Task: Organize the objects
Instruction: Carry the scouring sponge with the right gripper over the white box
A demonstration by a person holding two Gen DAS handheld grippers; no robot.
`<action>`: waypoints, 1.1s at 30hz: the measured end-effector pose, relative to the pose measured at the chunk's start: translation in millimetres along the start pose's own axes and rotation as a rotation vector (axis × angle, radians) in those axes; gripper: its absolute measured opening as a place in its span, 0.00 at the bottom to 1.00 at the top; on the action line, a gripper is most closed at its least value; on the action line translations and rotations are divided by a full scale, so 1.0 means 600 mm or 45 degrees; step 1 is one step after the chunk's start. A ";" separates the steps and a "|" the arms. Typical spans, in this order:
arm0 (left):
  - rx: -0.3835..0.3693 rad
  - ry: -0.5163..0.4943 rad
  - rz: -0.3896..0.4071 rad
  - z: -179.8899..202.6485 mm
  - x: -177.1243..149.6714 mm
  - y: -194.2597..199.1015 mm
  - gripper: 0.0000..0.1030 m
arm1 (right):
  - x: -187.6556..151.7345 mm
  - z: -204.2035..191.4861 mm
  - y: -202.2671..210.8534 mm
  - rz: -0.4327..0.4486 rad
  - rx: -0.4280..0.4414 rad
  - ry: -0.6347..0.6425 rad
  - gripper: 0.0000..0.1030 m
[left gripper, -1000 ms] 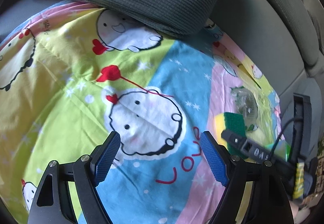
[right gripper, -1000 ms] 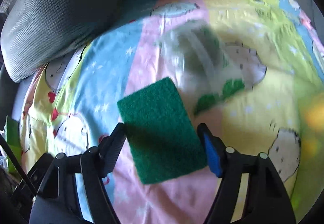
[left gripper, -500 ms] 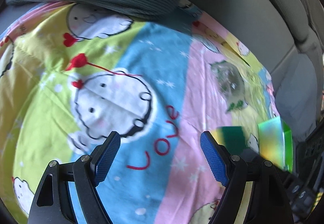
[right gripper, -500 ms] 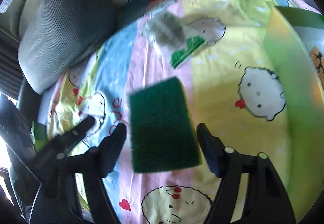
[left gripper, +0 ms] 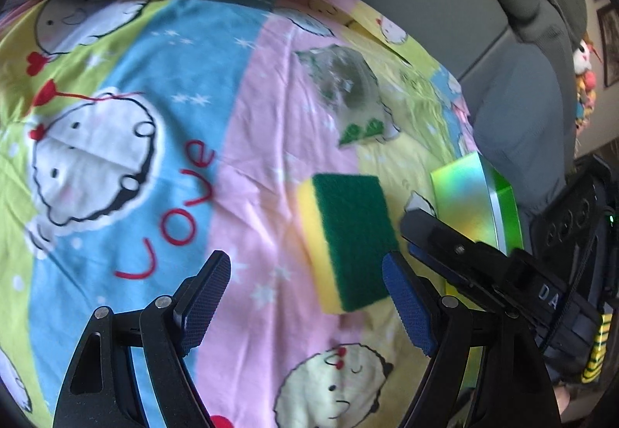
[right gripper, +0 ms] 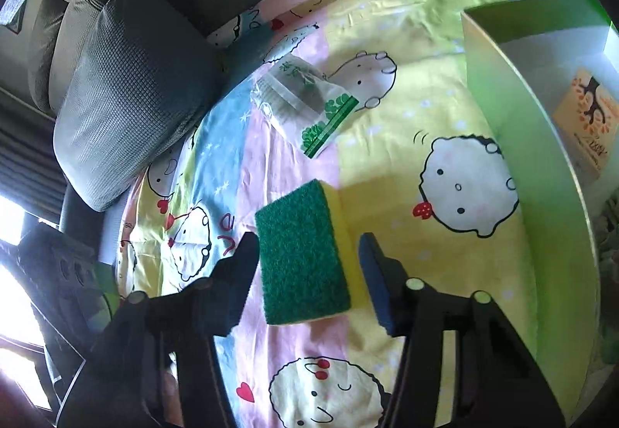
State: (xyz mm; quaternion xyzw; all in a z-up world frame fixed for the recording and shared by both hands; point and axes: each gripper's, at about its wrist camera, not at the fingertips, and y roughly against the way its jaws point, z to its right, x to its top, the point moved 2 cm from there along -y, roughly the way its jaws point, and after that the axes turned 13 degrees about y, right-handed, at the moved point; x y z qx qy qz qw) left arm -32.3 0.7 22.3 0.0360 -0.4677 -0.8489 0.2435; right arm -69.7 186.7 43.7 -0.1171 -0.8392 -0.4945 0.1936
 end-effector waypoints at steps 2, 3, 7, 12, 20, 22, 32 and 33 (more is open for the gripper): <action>-0.003 -0.029 -0.021 0.010 -0.007 -0.008 0.75 | 0.000 0.003 -0.007 -0.012 0.023 -0.018 0.48; -0.009 -0.037 -0.031 0.013 -0.010 -0.013 0.69 | -0.001 0.005 -0.010 -0.018 0.035 -0.026 0.48; -0.045 -0.039 -0.092 0.018 -0.017 -0.030 0.50 | -0.002 0.008 -0.026 -0.056 0.077 -0.054 0.48; -0.099 -0.058 -0.107 0.027 -0.021 -0.035 0.45 | -0.006 0.013 -0.046 -0.103 0.083 -0.080 0.48; -0.170 -0.187 0.016 0.057 -0.026 0.006 0.45 | -0.005 -0.003 -0.015 -0.033 0.063 -0.020 0.48; -0.192 -0.221 0.059 0.065 -0.027 0.019 0.45 | -0.004 -0.012 0.001 0.007 0.058 0.009 0.48; -0.311 -0.368 0.213 0.118 -0.040 0.068 0.45 | -0.001 -0.040 0.090 0.219 0.007 0.101 0.48; -0.324 -0.386 0.221 0.125 -0.039 0.070 0.45 | 0.000 -0.041 0.100 0.243 0.002 0.106 0.48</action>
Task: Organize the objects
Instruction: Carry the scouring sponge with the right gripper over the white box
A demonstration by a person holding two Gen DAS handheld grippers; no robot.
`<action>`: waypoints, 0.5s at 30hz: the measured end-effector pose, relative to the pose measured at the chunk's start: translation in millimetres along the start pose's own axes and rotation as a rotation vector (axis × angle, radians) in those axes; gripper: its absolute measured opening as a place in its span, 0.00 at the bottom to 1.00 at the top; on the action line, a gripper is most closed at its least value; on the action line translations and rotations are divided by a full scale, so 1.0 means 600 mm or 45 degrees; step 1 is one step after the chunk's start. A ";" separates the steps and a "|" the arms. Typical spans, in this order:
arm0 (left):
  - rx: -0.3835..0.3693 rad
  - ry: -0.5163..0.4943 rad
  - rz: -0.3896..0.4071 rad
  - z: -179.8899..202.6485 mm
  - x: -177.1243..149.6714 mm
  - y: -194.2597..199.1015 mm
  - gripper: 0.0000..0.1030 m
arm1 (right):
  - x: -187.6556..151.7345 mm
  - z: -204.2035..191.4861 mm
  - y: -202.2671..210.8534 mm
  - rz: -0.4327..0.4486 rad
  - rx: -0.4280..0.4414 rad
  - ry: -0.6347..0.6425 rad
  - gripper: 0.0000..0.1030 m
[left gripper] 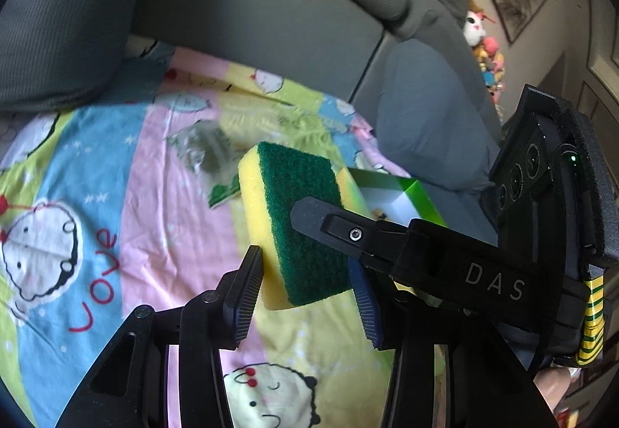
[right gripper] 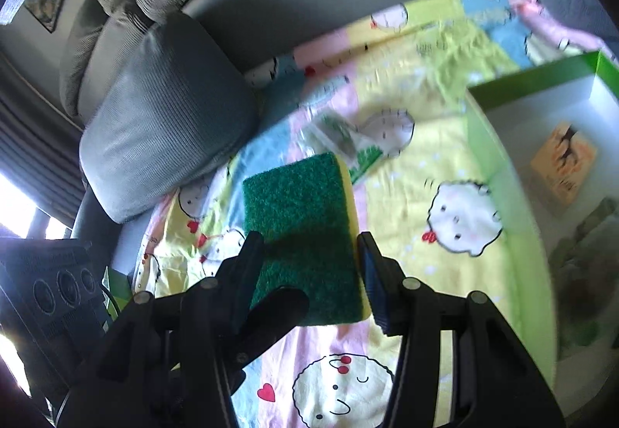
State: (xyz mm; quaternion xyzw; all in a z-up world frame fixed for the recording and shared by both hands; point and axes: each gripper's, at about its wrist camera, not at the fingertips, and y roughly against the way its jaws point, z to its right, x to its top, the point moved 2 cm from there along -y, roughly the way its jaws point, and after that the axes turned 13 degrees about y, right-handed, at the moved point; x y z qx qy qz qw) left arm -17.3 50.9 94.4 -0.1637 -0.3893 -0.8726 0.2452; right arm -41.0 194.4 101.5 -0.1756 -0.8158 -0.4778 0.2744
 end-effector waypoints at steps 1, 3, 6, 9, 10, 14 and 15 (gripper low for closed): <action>-0.010 -0.018 0.005 0.008 0.001 -0.001 0.45 | 0.003 0.001 0.011 0.023 -0.009 0.004 0.48; -0.021 -0.049 0.010 0.023 0.003 -0.004 0.45 | 0.006 0.003 0.024 0.054 -0.027 0.004 0.49; -0.033 -0.105 0.004 0.050 0.006 -0.016 0.45 | 0.009 0.017 0.044 0.100 -0.042 -0.017 0.49; -0.060 -0.155 -0.026 0.077 0.006 -0.032 0.45 | 0.011 0.038 0.066 0.142 -0.072 -0.054 0.48; -0.066 -0.172 -0.033 0.088 0.003 -0.036 0.45 | 0.012 0.043 0.072 0.156 -0.084 -0.061 0.48; -0.082 -0.259 -0.060 0.136 -0.007 -0.055 0.45 | 0.008 0.078 0.108 0.222 -0.106 -0.126 0.48; -0.088 -0.278 -0.065 0.147 -0.011 -0.058 0.45 | 0.007 0.085 0.115 0.238 -0.109 -0.141 0.48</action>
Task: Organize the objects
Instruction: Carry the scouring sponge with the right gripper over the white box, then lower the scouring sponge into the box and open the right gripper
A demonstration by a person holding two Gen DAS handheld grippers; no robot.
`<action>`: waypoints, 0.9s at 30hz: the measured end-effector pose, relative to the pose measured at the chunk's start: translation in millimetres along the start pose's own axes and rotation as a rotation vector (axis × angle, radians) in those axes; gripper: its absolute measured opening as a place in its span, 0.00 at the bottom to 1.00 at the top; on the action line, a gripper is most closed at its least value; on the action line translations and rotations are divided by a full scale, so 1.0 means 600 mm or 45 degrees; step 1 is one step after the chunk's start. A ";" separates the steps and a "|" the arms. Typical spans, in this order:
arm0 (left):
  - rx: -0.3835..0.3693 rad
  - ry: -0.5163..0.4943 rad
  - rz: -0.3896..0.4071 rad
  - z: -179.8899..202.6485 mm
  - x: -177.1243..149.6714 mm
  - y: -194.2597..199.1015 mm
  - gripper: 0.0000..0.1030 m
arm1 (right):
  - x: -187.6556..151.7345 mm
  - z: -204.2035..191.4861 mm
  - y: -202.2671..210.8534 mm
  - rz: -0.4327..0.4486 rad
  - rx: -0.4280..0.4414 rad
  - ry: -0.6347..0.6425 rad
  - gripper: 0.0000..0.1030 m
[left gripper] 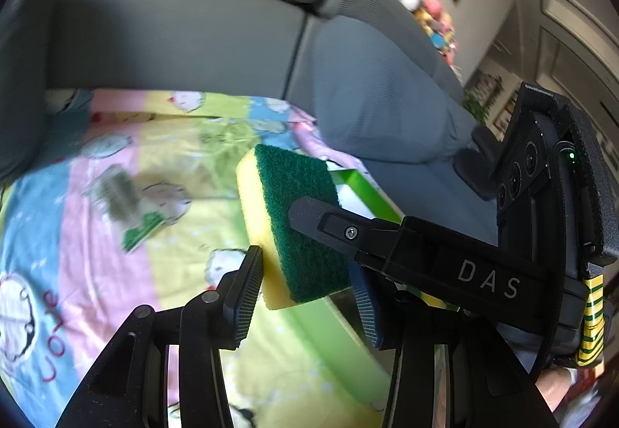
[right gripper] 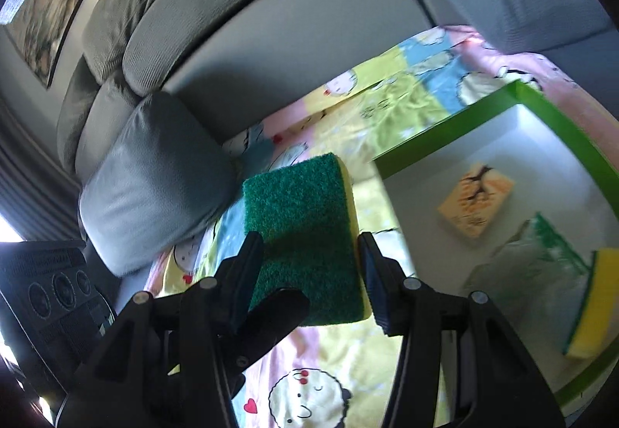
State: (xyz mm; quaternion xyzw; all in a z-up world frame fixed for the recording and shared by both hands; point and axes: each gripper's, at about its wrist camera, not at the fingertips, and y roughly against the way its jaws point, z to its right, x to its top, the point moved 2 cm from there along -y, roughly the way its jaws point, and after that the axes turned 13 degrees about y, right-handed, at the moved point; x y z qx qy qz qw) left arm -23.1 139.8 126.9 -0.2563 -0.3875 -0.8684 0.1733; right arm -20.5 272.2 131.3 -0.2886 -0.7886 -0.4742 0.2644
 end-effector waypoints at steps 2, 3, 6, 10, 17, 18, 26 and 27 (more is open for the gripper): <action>-0.015 -0.049 -0.011 0.025 -0.001 -0.011 0.45 | 0.003 0.020 0.019 0.042 -0.012 -0.041 0.49; -0.022 -0.070 -0.015 0.035 -0.001 -0.015 0.45 | 0.004 0.031 0.030 0.067 -0.019 -0.062 0.49; -0.052 -0.130 -0.041 0.070 -0.004 -0.033 0.45 | 0.003 0.059 0.059 0.127 -0.040 -0.118 0.49; -0.085 -0.200 -0.102 0.114 -0.013 -0.066 0.45 | -0.003 0.099 0.094 0.198 -0.098 -0.205 0.49; -0.130 -0.262 -0.186 0.167 -0.039 -0.113 0.45 | -0.028 0.170 0.136 0.253 -0.181 -0.373 0.49; -0.133 -0.262 -0.197 0.169 -0.041 -0.118 0.45 | -0.030 0.176 0.139 0.254 -0.191 -0.389 0.49; -0.179 -0.227 -0.283 0.192 -0.061 -0.153 0.45 | -0.049 0.213 0.155 0.257 -0.276 -0.488 0.49; -0.180 -0.220 -0.290 0.191 -0.061 -0.156 0.45 | -0.051 0.217 0.154 0.257 -0.285 -0.499 0.49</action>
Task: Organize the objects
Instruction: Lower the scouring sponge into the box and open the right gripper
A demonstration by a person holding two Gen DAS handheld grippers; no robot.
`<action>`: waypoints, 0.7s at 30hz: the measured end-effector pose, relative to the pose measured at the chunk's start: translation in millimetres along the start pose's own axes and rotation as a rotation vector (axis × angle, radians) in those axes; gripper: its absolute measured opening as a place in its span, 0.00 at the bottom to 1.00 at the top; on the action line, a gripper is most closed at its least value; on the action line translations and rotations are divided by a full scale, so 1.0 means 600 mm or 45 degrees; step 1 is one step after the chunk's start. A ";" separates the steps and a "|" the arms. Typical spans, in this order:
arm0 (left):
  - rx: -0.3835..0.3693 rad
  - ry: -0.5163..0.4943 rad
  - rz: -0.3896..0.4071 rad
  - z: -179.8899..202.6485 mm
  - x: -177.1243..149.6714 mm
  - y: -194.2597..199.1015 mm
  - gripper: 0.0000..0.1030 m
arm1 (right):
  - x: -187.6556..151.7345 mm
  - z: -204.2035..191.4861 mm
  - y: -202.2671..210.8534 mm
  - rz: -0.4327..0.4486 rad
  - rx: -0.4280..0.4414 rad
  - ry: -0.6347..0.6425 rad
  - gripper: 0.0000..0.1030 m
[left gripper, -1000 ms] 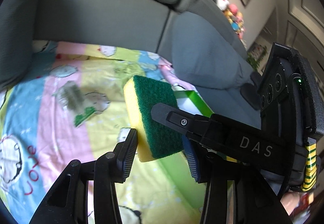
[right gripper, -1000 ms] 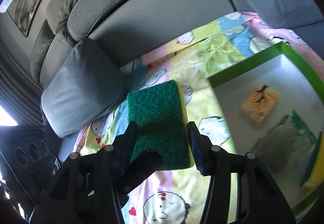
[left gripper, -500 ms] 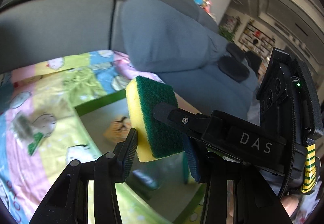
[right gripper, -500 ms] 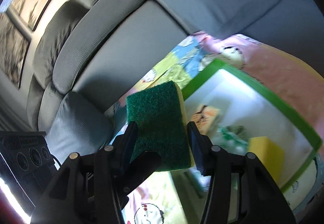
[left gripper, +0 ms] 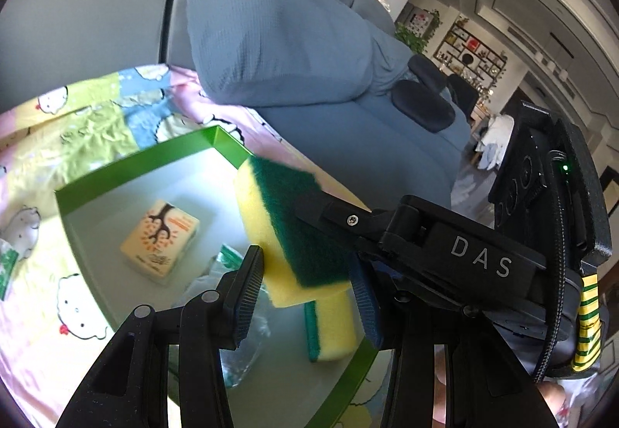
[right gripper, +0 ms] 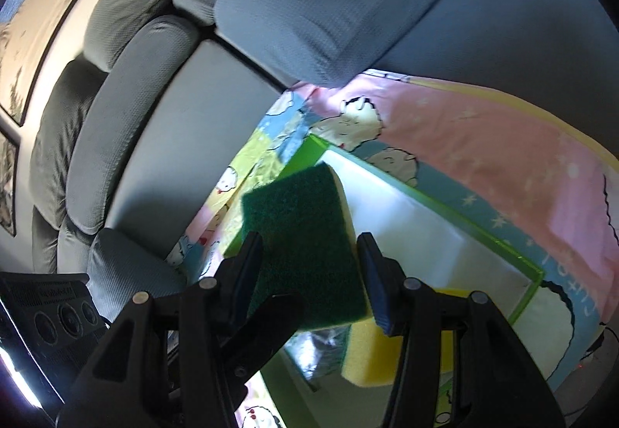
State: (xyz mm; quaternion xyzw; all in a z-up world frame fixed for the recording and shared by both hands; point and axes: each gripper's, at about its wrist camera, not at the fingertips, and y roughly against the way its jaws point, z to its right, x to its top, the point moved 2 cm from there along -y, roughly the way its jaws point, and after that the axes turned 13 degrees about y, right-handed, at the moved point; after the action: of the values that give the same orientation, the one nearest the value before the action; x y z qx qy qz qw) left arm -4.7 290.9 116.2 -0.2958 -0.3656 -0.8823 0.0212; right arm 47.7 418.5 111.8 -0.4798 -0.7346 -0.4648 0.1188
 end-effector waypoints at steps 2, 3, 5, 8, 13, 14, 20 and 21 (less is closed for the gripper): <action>-0.005 0.021 -0.014 -0.002 -0.002 -0.008 0.45 | -0.001 0.008 -0.001 -0.002 -0.021 -0.021 0.49; -0.009 0.030 -0.018 -0.005 -0.003 -0.010 0.45 | -0.002 0.011 -0.002 -0.005 -0.029 -0.027 0.49; -0.004 0.056 -0.021 -0.012 -0.004 -0.019 0.45 | -0.004 0.017 -0.007 -0.014 -0.051 -0.037 0.49; 0.018 0.086 -0.012 -0.021 -0.008 -0.023 0.45 | -0.006 0.023 -0.014 -0.034 -0.122 -0.033 0.47; 0.054 0.101 0.005 -0.026 -0.008 -0.019 0.45 | -0.008 0.024 -0.020 -0.030 -0.119 -0.039 0.46; 0.066 0.107 0.003 -0.029 -0.008 -0.019 0.45 | -0.009 0.024 -0.022 -0.034 -0.124 -0.036 0.46; 0.153 0.081 0.044 -0.043 -0.015 0.016 0.45 | -0.013 0.025 -0.033 -0.068 -0.218 -0.015 0.49; 0.154 0.091 0.056 -0.046 -0.016 0.024 0.45 | -0.013 0.025 -0.032 -0.064 -0.200 -0.025 0.49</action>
State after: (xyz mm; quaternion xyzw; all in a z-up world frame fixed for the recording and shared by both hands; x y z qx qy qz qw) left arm -7.2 260.3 104.9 -0.2702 -0.4106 -0.8679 0.0716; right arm 39.9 423.8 87.8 -0.4736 -0.7088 -0.5191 0.0619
